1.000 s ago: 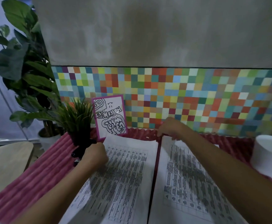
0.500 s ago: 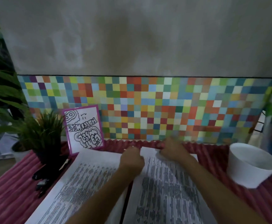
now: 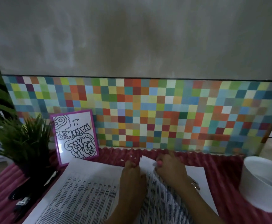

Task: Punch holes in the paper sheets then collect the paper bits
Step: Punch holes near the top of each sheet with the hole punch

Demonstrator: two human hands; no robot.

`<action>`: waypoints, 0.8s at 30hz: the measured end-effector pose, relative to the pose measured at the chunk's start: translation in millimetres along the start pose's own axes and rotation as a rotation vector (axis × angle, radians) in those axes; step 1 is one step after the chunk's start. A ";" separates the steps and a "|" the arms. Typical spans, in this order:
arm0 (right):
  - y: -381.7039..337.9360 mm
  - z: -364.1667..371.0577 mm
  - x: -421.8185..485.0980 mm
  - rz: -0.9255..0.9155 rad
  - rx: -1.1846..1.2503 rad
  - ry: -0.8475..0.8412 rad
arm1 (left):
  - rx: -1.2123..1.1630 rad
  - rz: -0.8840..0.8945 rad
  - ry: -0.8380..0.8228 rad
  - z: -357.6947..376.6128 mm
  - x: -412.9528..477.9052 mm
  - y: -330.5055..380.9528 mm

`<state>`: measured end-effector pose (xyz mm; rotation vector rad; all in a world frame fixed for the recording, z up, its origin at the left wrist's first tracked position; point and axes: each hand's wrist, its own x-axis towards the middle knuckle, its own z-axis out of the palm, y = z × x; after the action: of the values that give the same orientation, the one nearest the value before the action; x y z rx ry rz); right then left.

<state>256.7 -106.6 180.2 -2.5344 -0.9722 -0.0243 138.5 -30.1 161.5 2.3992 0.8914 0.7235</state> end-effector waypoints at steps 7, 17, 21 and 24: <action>3.4 6.7 5.4 -0.015 -0.026 0.088 | -0.113 0.012 0.062 -1.9 -1.1 -4.6; 3.9 5.2 7.5 -0.057 0.031 0.088 | -0.258 0.043 0.096 -5.7 -1.1 -5.8; 2.2 -5.2 8.2 -0.071 0.114 0.127 | -0.383 0.023 0.059 -6.8 -2.5 0.4; 1.0 -17.0 10.3 -0.091 0.171 0.073 | -0.432 0.004 0.076 -8.5 -2.1 5.6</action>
<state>267.3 -107.4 196.9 -2.3167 -1.0154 -0.0576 134.3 -33.2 170.5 2.0029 0.6760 0.9101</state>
